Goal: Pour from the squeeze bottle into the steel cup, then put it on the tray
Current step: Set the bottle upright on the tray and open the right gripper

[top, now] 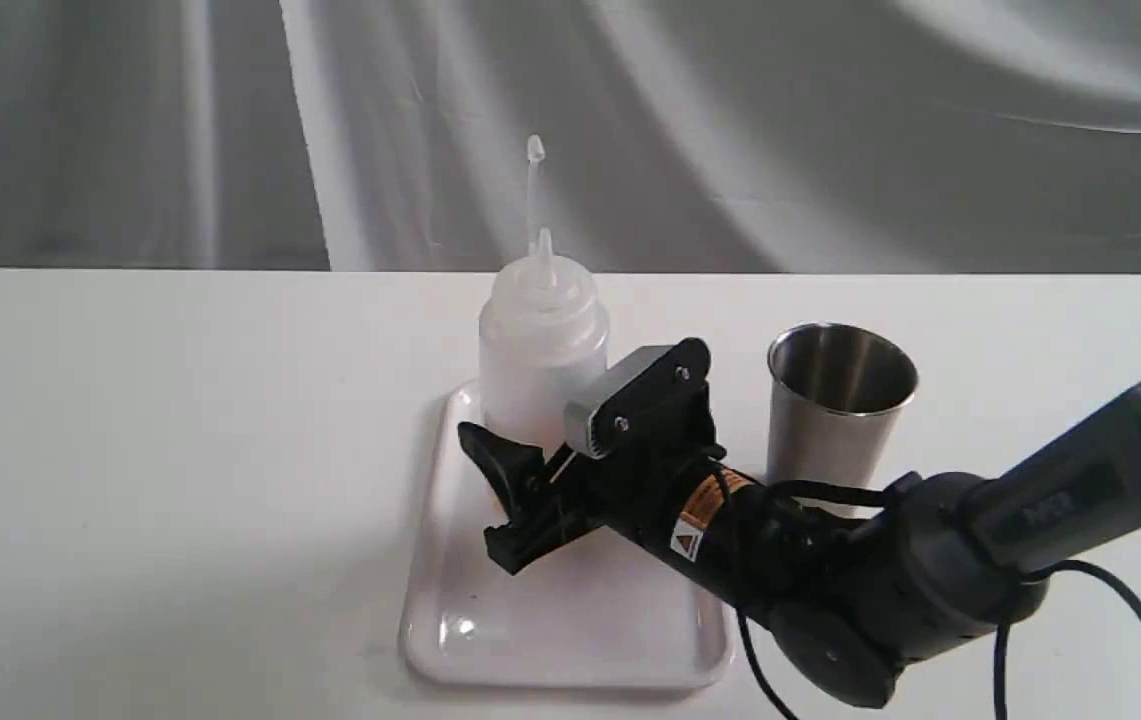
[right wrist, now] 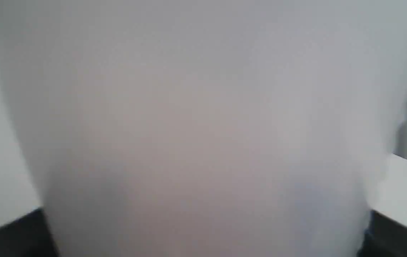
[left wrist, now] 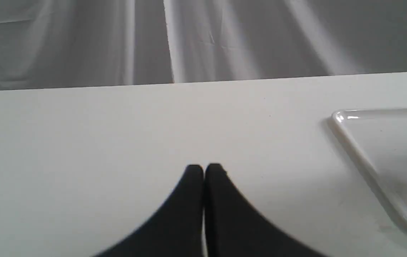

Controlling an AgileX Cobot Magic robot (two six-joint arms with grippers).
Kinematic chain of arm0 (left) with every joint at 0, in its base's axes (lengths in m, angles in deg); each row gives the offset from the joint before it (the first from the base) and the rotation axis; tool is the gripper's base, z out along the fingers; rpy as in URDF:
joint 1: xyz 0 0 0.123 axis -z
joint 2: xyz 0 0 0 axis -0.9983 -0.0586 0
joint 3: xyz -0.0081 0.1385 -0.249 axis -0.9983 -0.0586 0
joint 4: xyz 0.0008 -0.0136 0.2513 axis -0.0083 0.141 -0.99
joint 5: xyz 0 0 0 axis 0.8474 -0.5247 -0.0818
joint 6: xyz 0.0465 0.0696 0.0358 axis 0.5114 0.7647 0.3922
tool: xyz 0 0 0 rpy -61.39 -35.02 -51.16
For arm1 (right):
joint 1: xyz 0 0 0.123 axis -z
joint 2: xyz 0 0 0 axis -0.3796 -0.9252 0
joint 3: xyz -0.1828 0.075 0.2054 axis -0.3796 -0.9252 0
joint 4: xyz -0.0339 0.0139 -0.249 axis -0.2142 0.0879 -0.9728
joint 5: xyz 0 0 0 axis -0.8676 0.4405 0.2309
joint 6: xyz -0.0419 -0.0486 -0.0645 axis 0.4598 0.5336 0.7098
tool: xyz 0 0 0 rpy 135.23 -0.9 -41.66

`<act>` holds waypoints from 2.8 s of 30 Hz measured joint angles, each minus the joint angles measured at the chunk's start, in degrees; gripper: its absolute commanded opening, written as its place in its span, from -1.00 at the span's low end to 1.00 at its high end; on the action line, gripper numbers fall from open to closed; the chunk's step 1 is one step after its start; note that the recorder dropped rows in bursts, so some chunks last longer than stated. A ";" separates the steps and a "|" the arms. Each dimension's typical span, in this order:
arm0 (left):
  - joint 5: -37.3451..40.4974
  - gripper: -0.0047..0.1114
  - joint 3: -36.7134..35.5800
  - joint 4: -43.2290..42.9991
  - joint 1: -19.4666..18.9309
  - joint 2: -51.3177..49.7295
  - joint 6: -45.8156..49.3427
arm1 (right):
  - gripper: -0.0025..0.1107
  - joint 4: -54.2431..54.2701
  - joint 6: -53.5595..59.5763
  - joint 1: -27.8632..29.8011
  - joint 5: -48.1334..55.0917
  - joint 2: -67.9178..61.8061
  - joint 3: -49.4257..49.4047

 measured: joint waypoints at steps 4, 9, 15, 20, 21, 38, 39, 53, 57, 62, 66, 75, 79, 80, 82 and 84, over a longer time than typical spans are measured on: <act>0.00 -0.92 0.00 0.00 0.00 0.00 0.00 | -0.96 0.00 0.00 0.00 0.00 -1.98 1.36; 0.00 -0.92 0.00 0.00 0.00 0.00 0.00 | -0.96 0.00 0.00 0.00 0.00 -3.70 3.06; 0.00 -0.92 0.00 0.00 0.00 0.00 0.00 | -0.96 0.50 0.26 0.00 -0.22 -4.90 3.71; 0.00 -0.92 0.00 0.00 0.00 0.00 0.00 | -0.96 0.80 0.91 0.00 -0.22 -6.38 3.71; 0.00 -0.92 0.00 0.00 0.00 0.00 0.00 | -0.96 0.80 0.88 0.00 -0.22 -6.71 3.71; 0.00 -0.92 0.00 0.00 0.00 0.00 0.00 | -0.96 0.80 2.46 0.00 -3.41 -8.87 3.83; 0.00 -0.92 0.00 0.00 0.00 0.00 0.00 | -0.96 0.80 2.46 0.00 -3.61 -8.89 3.83; 0.00 -0.92 0.00 0.00 0.00 0.00 0.00 | -0.44 1.50 -2.12 0.00 -3.78 -9.08 3.83; 0.00 -0.92 0.00 0.00 0.00 0.00 0.00 | 0.01 1.50 -2.58 0.00 -3.78 -9.08 3.83; 0.00 -0.92 0.00 0.00 0.00 0.00 0.00 | 0.47 1.50 -3.30 0.00 -3.78 -9.08 3.83; 0.00 -0.92 0.00 0.00 0.00 0.00 0.00 | 0.61 1.50 -4.45 0.00 -3.78 -9.08 3.83; 0.00 -0.92 0.00 0.00 0.00 0.00 0.00 | 0.78 1.28 -4.84 0.00 -3.78 -9.08 3.83; 0.00 -0.92 0.00 0.00 0.00 0.00 0.00 | 0.90 1.28 -4.84 0.00 -3.78 -9.08 3.14; 0.00 -0.92 0.00 0.00 0.00 0.00 0.00 | 0.90 1.28 -4.84 0.00 -3.78 -8.83 2.68; 0.00 -0.92 0.00 0.00 0.00 0.00 0.00 | 0.90 1.28 -4.84 0.00 -3.78 -8.27 1.91; 0.00 -0.92 0.00 0.00 0.00 0.00 0.00 | 0.90 1.28 -4.84 0.00 -3.78 -7.51 1.32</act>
